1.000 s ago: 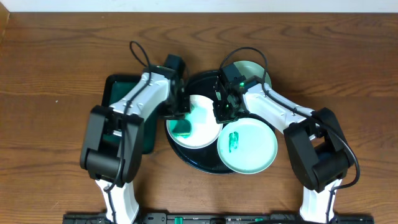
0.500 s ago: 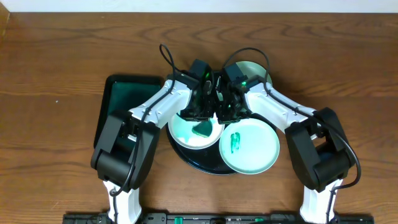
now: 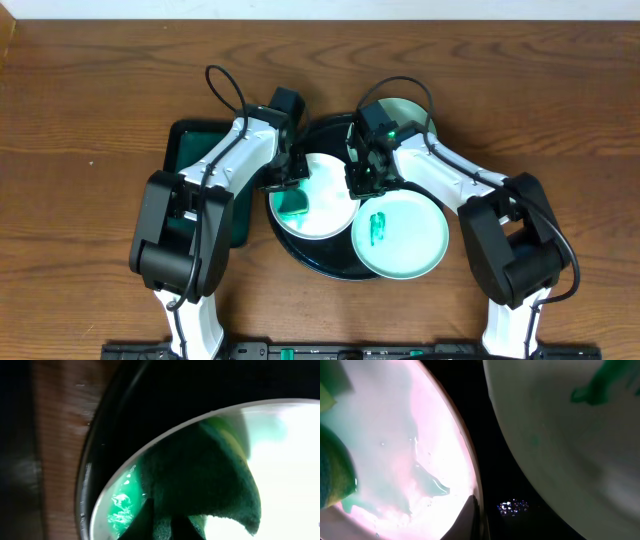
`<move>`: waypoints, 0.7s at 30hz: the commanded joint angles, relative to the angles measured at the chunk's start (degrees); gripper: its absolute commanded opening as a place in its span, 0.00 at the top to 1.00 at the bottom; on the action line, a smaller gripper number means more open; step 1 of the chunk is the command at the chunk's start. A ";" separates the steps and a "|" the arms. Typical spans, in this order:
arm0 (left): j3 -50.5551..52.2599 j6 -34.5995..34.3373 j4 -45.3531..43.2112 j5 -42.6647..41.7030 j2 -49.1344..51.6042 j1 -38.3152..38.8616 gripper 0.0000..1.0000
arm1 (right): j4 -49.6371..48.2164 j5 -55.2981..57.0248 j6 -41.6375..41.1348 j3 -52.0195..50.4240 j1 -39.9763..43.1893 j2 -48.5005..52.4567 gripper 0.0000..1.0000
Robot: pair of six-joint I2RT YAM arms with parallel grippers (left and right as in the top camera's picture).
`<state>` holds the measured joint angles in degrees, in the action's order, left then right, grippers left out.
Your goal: Clean dirty plates on tray and stack at the side
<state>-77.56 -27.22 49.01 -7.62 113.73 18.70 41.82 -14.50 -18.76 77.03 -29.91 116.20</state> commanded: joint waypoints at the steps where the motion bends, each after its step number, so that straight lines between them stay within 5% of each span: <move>1: 1.53 -0.74 2.16 19.67 2.21 -3.26 0.93 | 0.35 2.03 1.09 -0.66 -0.50 1.07 0.98; 10: 0.92 2.10 2.62 18.56 -2.10 -0.59 0.93 | 0.22 2.03 1.09 -0.66 -0.50 1.07 0.98; 21: -0.68 1.99 6.34 16.00 -19.52 -0.13 0.93 | -0.68 2.03 1.73 -0.66 -0.50 1.07 0.99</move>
<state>-77.60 -25.45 54.06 6.02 99.20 19.62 40.82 -15.44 -18.72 77.08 -30.98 116.22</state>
